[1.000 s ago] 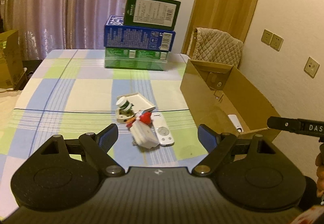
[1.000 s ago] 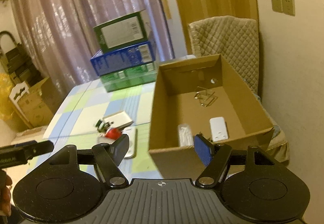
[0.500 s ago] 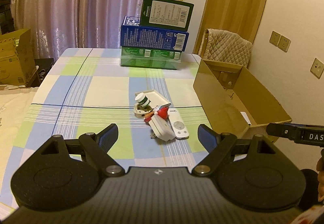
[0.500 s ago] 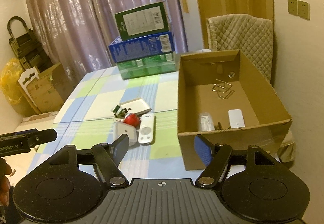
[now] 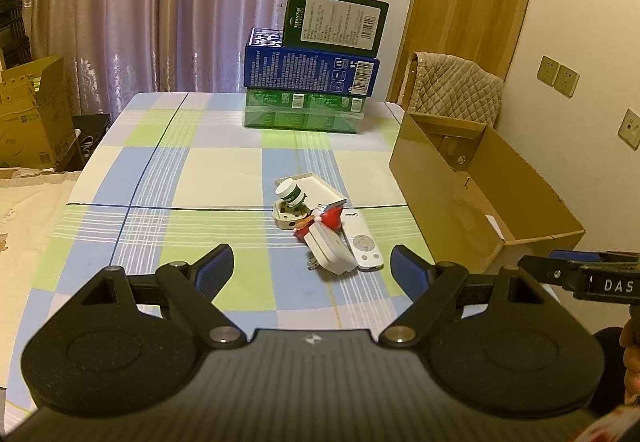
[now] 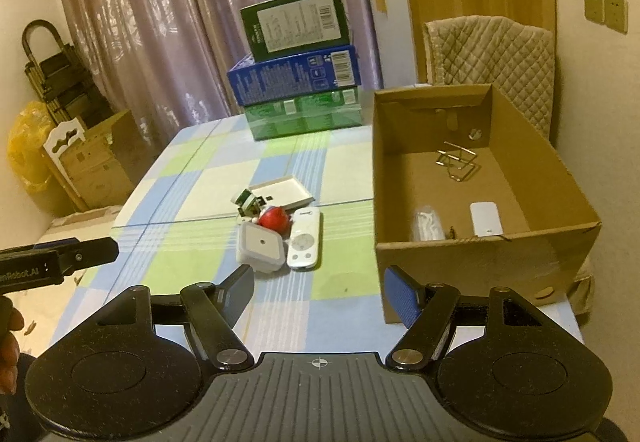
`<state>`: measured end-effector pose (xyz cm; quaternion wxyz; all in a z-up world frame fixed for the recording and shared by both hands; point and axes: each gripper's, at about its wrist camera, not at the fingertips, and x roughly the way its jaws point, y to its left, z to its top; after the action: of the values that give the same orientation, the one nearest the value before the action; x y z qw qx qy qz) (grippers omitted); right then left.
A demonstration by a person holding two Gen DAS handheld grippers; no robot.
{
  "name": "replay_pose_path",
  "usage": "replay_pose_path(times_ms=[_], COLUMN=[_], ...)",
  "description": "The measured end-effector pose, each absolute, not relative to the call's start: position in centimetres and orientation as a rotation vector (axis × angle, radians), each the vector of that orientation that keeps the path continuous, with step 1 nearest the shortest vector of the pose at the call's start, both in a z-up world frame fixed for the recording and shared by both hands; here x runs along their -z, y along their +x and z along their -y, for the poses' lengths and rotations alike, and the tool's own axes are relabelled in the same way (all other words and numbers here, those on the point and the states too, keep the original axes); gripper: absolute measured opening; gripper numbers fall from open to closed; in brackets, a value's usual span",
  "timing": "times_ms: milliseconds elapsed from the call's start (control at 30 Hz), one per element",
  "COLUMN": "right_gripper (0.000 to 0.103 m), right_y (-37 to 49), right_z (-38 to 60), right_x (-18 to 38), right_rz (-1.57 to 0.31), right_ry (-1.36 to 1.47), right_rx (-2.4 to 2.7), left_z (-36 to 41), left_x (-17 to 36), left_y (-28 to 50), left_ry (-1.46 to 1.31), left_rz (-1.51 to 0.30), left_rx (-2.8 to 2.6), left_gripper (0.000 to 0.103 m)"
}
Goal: Organize rigid objects
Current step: 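Withdraw both tools from the box back toward the table, then grasp the white plug adapter with the left tool while the right tool approaches the white remote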
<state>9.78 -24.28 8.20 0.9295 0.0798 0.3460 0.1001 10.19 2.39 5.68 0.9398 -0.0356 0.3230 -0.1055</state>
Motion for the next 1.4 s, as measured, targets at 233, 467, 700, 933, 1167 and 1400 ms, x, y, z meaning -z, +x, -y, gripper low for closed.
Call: replay_pose_path(times_ms=[233, 467, 700, 933, 1167, 1400], right_gripper=[0.069, 0.069, 0.068, 0.050, 0.049, 0.049], right_y=[10.5, 11.4, 12.6, 14.9, 16.0, 16.9], right_z=[22.9, 21.7, 20.9, 20.0, 19.6, 19.4], right_x=[-7.1, -4.4, -0.8, 2.0, 4.4, 5.6], right_rz=[-0.719, -0.754, -0.789, -0.810, -0.829, -0.840], right_ry=[0.149, 0.133, 0.145, 0.124, 0.101, 0.089], right_rx=[-0.246, -0.271, -0.291, -0.293, -0.281, -0.289], left_z=[-2.8, -2.5, -1.4, -0.2, 1.4, 2.0], left_x=[-4.9, -3.2, -0.5, 2.4, 5.7, 8.4], left_y=[11.3, 13.4, 15.8, 18.8, 23.0, 25.7], left_ry=[-0.045, -0.019, 0.002, 0.059, 0.035, -0.061], left_rz=[-0.672, -0.707, -0.738, -0.773, -0.830, -0.884], left_rx=[0.211, 0.228, 0.288, 0.347, 0.379, 0.397], left_gripper=[0.083, 0.083, 0.083, 0.083, 0.069, 0.046])
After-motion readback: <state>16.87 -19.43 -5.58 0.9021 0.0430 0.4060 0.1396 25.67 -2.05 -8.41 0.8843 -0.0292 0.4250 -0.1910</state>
